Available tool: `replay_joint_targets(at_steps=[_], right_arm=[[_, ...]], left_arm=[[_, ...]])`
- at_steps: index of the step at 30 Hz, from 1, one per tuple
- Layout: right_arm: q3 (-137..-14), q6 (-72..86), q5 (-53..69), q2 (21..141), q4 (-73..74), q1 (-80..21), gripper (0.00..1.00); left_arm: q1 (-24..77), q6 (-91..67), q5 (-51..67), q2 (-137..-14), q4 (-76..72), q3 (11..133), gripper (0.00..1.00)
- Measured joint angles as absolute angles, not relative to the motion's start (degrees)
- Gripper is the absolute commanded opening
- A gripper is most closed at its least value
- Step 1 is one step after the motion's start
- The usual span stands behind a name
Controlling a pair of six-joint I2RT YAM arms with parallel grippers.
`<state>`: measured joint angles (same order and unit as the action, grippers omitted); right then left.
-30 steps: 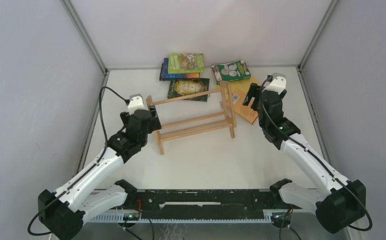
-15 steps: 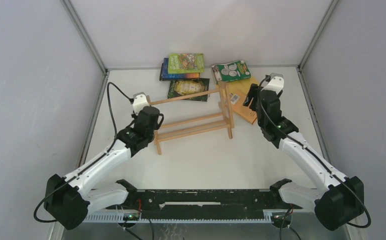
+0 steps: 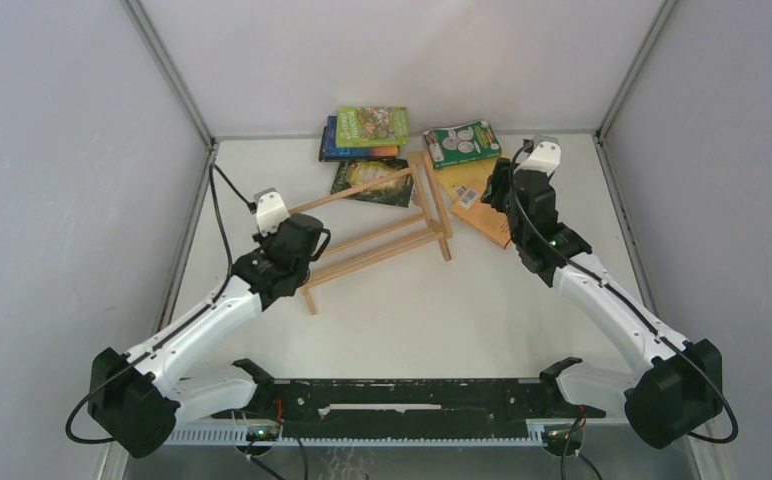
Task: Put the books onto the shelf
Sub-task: Pick up the shelf from the center of the board.
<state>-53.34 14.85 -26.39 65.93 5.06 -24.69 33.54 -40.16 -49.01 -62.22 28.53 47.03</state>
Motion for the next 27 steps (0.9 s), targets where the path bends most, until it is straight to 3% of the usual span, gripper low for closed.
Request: replay_joint_targets(at_steps=[8,21,27], right_arm=[[-56.97,14.2,-26.89,67.81,4.95,-26.59,0.65],[-57.71,13.76,-29.63,66.06,6.7,-28.05,0.65],[-57.82,13.61,-29.98,64.4,7.18,-28.56,0.65]], left_arm=[[33.52,-42.65,-48.77,-60.51,35.77,49.65,0.0],[32.91,-31.0,-41.17,-53.91,23.03,46.52,0.0],[33.41,-31.53,-43.66,-51.07,23.55,46.52,0.0]])
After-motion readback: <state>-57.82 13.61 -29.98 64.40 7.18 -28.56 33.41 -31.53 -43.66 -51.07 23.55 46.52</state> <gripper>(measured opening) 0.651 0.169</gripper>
